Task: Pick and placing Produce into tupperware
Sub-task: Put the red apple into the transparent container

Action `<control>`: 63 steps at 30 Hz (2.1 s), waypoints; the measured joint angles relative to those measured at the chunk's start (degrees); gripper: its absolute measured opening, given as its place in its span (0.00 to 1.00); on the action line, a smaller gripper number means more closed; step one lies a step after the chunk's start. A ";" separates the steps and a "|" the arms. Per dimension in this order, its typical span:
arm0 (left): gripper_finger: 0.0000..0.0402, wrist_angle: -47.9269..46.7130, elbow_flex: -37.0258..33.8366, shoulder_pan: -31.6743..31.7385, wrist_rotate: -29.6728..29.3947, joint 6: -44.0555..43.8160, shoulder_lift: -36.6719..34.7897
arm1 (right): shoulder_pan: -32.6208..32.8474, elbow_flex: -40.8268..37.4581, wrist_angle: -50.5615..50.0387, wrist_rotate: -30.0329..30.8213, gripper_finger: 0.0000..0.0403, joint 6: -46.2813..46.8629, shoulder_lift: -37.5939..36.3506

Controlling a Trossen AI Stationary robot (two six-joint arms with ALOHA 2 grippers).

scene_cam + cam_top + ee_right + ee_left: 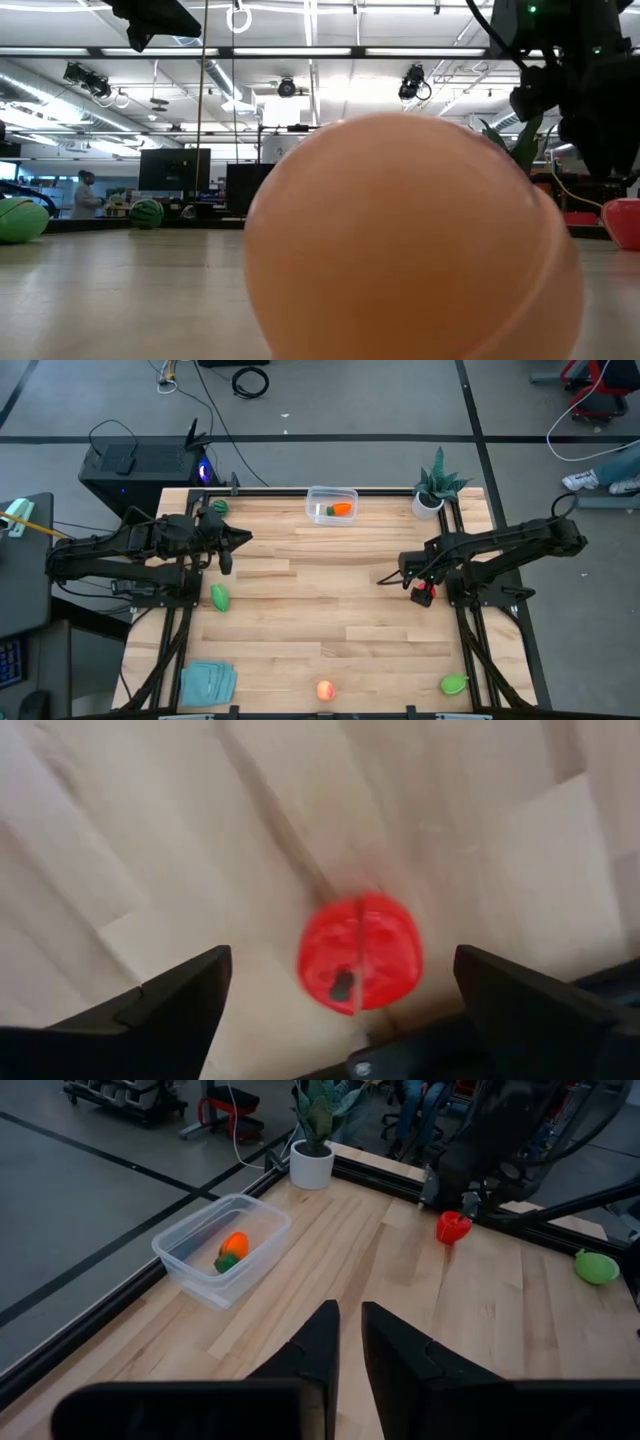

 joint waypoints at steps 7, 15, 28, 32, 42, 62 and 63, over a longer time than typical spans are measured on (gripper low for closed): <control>0.12 0.00 0.00 0.00 0.00 0.00 0.00 | 0.00 -1.98 0.27 1.17 0.98 -4.71 0.00; 0.14 -0.02 0.00 0.00 0.00 0.00 0.00 | 0.00 -3.21 0.91 2.29 0.99 -6.76 0.99; 0.12 0.00 0.00 0.00 0.00 0.02 -0.02 | -0.01 -5.69 3.79 1.54 0.99 -8.49 2.80; 0.13 0.00 0.00 0.00 0.00 0.00 -0.02 | 0.00 -6.67 4.79 1.33 0.99 -8.71 4.88; 0.13 0.00 0.00 0.00 0.00 0.00 -0.02 | 0.00 -9.12 10.24 1.18 0.99 -7.78 10.14; 0.13 0.00 0.00 0.00 0.00 0.00 -0.02 | 0.00 -10.34 13.69 -2.81 0.99 -8.00 10.10; 0.13 0.01 0.00 0.00 0.00 0.01 -0.02 | 0.00 -10.34 13.69 -3.26 0.99 -8.47 10.10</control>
